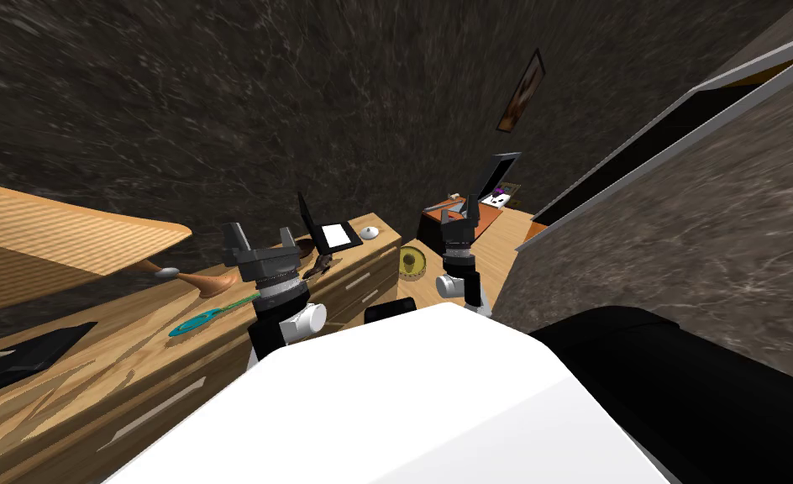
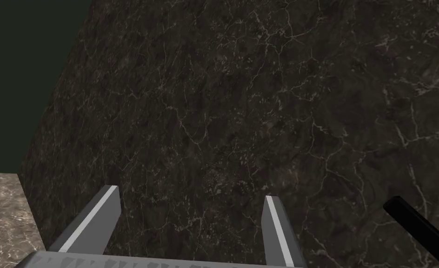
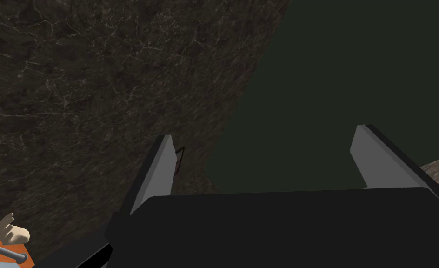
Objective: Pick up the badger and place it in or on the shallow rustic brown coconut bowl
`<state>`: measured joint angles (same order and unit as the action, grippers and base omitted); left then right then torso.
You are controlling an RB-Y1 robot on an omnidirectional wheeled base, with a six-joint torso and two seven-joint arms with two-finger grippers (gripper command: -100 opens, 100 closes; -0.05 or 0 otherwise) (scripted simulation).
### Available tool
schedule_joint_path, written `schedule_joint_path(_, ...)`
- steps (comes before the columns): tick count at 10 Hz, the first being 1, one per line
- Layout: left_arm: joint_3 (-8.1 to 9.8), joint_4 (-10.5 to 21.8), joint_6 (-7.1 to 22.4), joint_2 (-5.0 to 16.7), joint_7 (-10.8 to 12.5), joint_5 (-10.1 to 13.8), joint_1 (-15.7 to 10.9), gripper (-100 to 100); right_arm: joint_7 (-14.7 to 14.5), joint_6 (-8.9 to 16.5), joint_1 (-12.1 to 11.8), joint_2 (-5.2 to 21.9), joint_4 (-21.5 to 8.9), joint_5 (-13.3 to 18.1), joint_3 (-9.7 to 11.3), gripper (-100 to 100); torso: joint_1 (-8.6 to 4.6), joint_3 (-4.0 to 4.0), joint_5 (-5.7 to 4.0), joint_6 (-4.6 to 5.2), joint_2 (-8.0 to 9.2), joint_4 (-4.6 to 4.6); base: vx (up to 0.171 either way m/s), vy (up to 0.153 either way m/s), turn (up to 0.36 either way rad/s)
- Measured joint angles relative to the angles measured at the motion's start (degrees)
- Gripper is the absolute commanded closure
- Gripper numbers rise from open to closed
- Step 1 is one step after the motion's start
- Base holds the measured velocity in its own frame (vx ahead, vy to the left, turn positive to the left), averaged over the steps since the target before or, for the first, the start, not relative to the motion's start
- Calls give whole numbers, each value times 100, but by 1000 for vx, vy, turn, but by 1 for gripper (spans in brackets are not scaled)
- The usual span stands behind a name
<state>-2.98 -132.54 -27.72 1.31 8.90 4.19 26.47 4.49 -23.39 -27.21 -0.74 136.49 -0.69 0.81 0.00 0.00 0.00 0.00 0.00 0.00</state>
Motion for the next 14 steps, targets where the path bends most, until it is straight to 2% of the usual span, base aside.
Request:
schedule_joint_path(3,71,-41,366,277,-34,-28,-107,-100,0,0,1,0,0,0,0,0,0,12,0,1,21,5,-62,-4,-31)
schedule_joint_path(6,175,-72,870,507,-81,-64,-257,-100,0,0,1,0,0,0,0,0,-5,18,-1,1,31,7,-71,-15,-30)
schedule_joint_path(14,335,-184,2049,727,-195,-153,-512,-100,0,0,0,0,0,0,0,0,-1,8,0,-1,13,3,-47,-9,-27)
